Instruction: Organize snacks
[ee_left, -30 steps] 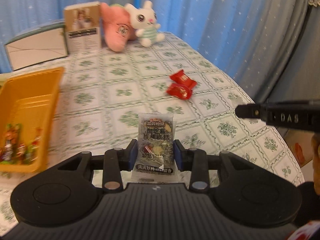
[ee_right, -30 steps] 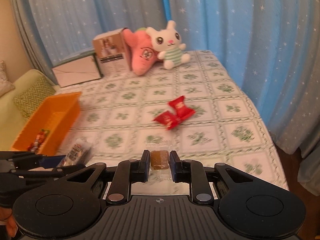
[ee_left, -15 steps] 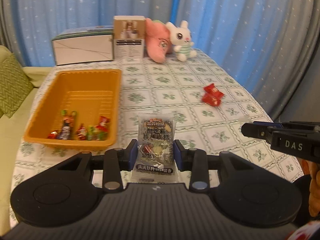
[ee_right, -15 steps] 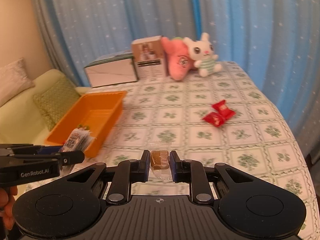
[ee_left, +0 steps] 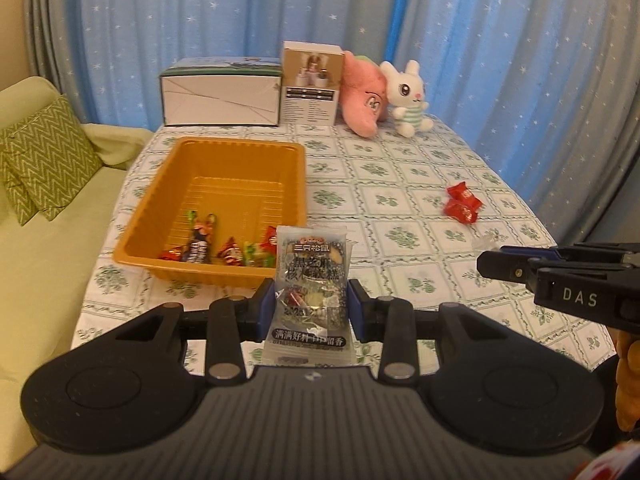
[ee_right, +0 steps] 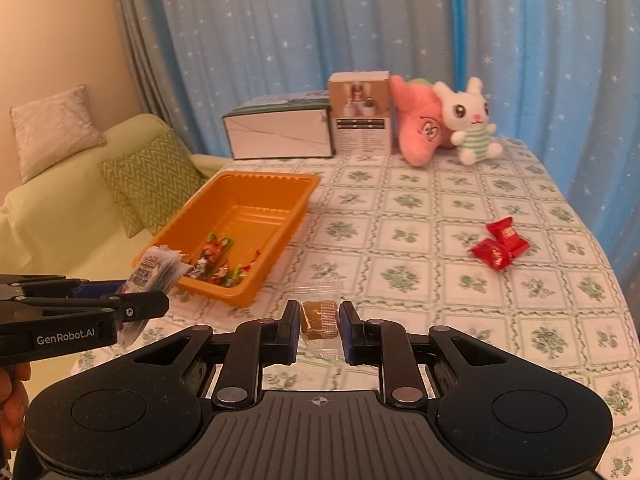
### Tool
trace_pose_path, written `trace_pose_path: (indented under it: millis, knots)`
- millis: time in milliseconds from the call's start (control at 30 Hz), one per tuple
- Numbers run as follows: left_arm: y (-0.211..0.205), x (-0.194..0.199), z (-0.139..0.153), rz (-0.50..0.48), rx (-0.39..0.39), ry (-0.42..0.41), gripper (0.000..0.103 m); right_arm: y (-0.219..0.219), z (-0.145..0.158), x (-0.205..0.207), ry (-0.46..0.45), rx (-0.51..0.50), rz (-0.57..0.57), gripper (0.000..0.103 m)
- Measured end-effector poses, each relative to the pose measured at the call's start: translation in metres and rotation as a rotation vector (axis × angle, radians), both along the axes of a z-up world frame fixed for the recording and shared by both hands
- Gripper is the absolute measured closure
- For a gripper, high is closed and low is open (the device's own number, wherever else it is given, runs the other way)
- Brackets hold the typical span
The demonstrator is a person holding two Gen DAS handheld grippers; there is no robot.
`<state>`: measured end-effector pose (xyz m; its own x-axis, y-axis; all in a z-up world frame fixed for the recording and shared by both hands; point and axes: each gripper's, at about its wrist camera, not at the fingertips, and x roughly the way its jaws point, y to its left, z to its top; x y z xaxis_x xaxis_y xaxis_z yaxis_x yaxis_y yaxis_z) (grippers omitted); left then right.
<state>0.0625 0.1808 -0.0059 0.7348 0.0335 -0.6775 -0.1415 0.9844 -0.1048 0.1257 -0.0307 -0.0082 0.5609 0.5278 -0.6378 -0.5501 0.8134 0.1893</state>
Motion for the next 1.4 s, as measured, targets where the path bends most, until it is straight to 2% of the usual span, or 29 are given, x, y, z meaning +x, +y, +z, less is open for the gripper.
trace_pose_path:
  millis: [367,833,1400]
  knots:
    - [0.027,-0.003,0.001,0.049,-0.004,0.005,0.069,0.031,-0.008,0.002,0.019,-0.005,0.055,0.082]
    - [0.045,0.002,-0.008,0.071,-0.013,0.021,0.069,0.049,-0.022,0.012,0.046,-0.010,0.081,0.082]
    - [0.084,0.039,-0.010,0.072,0.019,0.026,0.069,0.101,-0.031,0.049,0.039,-0.020,0.130,0.082]
